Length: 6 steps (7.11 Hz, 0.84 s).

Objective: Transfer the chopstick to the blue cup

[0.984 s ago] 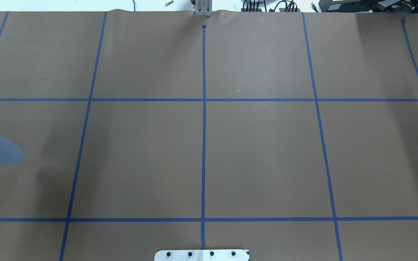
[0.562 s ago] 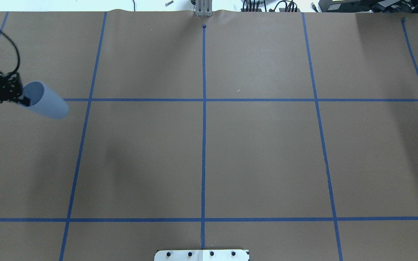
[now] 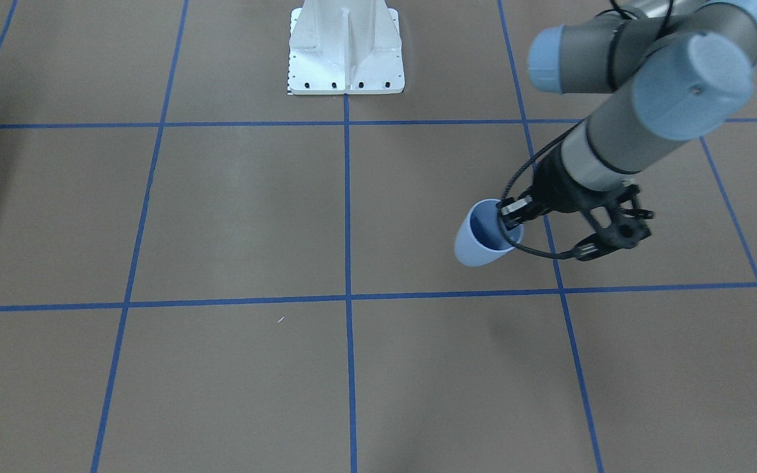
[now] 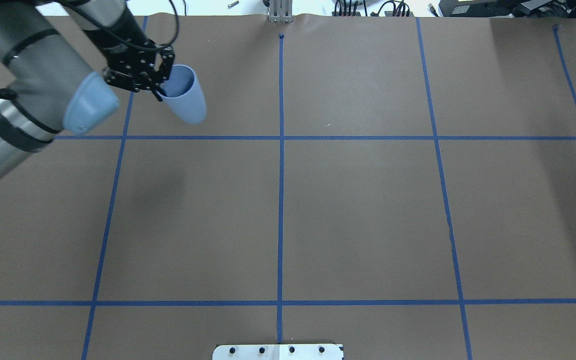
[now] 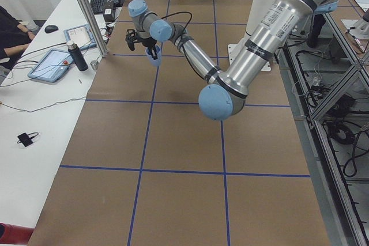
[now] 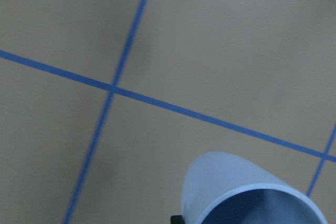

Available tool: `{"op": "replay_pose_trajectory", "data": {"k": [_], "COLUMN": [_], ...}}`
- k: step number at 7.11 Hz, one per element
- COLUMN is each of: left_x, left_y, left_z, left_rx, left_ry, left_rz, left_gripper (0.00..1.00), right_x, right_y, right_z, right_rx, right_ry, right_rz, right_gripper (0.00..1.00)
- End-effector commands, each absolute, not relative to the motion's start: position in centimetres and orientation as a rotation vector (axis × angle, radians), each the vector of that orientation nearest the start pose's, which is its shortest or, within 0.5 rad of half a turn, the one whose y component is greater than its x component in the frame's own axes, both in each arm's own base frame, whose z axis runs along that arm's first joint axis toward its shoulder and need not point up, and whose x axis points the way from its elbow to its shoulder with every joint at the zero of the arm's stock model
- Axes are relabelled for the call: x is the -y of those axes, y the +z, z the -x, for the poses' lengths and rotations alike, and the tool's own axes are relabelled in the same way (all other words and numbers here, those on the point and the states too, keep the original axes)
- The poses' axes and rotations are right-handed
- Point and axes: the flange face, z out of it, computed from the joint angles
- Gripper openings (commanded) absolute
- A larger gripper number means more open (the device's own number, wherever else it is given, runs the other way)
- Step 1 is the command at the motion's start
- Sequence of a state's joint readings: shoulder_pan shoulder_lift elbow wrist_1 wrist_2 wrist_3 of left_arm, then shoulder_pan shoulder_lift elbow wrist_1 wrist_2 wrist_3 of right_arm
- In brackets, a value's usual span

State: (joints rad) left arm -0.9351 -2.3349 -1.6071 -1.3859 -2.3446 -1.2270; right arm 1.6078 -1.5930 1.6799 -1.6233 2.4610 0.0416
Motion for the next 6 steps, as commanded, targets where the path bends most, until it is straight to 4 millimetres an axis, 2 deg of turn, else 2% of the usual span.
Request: {"op": "replay_pose_trajectory", "data": {"k": [1, 2, 3, 6], "left_x": [57.4, 57.4, 56.2, 54.3], "left_y": [14.2, 13.9, 14.7, 16.6], "left_z": [-48.5, -51.7, -53.6, -57.3], "left_rx": [-0.899, -0.907, -0.886, -0.877], "left_ry": [-0.339, -0.332, -0.317, -0.283], "left_rz": [0.243, 0.233, 0.228, 0.214], "left_gripper": [0.00, 0.00, 0.00, 0.00], "right_x": [48.2, 48.2, 48.2, 48.2], "right_y": [61.1, 61.1, 61.1, 61.2], "right_z": [-6.9, -6.9, -6.9, -6.8], "right_rx": [0.887, 0.887, 0.890, 0.890], "right_ry": [0.047, 0.047, 0.047, 0.046], "right_rz": [-0.031, -0.031, -0.030, -0.028], "right_gripper": [1.00, 1.00, 1.00, 1.00]}}
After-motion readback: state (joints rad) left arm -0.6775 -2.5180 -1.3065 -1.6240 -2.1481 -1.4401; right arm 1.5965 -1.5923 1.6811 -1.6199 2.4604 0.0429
